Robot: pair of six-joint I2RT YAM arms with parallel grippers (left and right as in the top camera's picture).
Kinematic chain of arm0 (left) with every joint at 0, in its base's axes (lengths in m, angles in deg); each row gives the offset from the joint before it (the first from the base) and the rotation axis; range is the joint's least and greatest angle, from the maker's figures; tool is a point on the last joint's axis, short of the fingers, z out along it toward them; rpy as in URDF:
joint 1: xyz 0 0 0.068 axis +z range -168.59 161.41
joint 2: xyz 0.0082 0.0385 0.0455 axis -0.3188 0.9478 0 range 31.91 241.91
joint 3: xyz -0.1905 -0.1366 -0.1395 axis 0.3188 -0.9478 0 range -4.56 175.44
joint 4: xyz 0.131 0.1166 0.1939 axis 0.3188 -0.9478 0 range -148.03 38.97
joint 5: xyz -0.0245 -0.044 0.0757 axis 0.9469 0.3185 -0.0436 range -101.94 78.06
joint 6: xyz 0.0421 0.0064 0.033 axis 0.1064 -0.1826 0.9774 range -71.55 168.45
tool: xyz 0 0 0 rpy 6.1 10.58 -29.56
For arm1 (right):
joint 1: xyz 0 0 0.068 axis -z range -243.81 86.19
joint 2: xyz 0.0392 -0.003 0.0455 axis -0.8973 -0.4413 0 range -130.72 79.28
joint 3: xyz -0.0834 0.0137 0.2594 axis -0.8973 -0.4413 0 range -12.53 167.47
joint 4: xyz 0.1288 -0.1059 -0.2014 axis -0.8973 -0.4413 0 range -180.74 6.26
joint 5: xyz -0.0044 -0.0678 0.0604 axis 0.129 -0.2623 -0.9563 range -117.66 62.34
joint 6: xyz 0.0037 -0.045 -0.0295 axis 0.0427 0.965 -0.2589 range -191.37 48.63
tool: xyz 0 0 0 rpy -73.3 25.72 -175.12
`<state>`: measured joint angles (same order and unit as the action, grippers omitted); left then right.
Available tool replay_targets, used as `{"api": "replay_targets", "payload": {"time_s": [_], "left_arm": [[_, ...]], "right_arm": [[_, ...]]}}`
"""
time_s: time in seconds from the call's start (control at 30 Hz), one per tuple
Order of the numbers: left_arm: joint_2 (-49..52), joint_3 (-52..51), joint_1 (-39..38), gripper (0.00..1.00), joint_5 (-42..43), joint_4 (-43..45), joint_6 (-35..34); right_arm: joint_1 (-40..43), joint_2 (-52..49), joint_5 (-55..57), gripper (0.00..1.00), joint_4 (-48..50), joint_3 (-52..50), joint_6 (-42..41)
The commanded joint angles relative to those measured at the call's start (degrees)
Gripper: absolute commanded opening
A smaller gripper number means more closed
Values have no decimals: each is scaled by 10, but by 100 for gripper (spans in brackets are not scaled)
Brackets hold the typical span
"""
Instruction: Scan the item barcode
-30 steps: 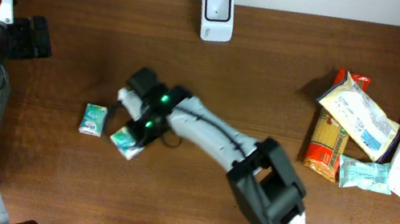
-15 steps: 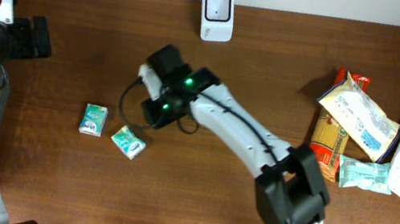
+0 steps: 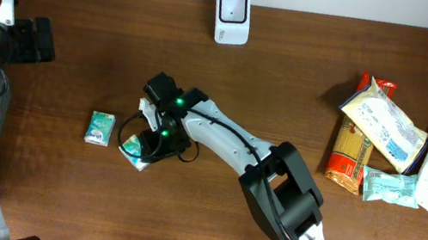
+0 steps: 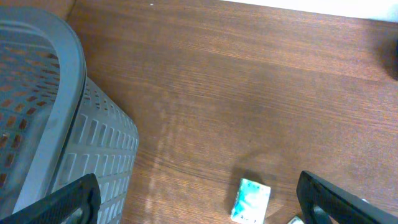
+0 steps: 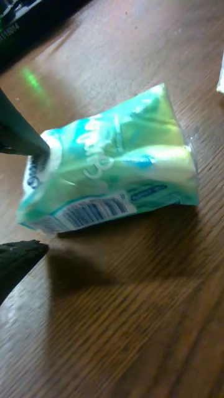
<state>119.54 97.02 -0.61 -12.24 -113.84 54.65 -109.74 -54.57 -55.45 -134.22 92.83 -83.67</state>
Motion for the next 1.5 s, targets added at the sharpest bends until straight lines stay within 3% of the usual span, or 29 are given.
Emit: {"api": "replay_targets", "payload": {"time_s": [0.0, 0.13, 0.17, 0.23, 0.27, 0.53, 0.83, 0.97, 1.07, 1.17, 1.27, 1.47], "left_arm": [[-2, 3, 2, 99, -1, 1, -5], [-2, 3, 2, 99, -1, 1, -5], [-2, 3, 2, 99, -1, 1, -5], [-2, 3, 2, 99, -1, 1, -5], [-2, 3, 2, 99, -1, 1, -5], [-2, 3, 2, 99, -1, 1, -5], [-2, 3, 2, 99, -1, 1, -5], [-2, 3, 2, 99, -1, 1, -5], [-2, 3, 2, 99, -1, 1, -5], [-2, 3, 2, 99, -1, 1, -5], [-2, 3, 2, 99, -1, 1, -5], [-2, 3, 2, 99, -1, 1, -5]], "right_arm": [[3, -9, -11, 43, 10, 3, -4], [3, -16, -12, 38, 19, 3, -5], [3, -16, -12, 32, 19, 3, -5], [3, -16, -12, 7, 18, 3, -5], [3, -16, -12, 4, 18, 3, -5], [40, 17, -18, 4, 9, 5, -2], [35, 119, 379, 4, -125, 5, -3], [23, 118, 433, 4, -144, 5, -9], [14, 115, 324, 27, -97, 4, 20], [-17, 107, 313, 44, -43, 4, 91], [-67, 85, 403, 49, -15, 4, 126], [-93, 32, 436, 48, 12, 4, 151]]}}
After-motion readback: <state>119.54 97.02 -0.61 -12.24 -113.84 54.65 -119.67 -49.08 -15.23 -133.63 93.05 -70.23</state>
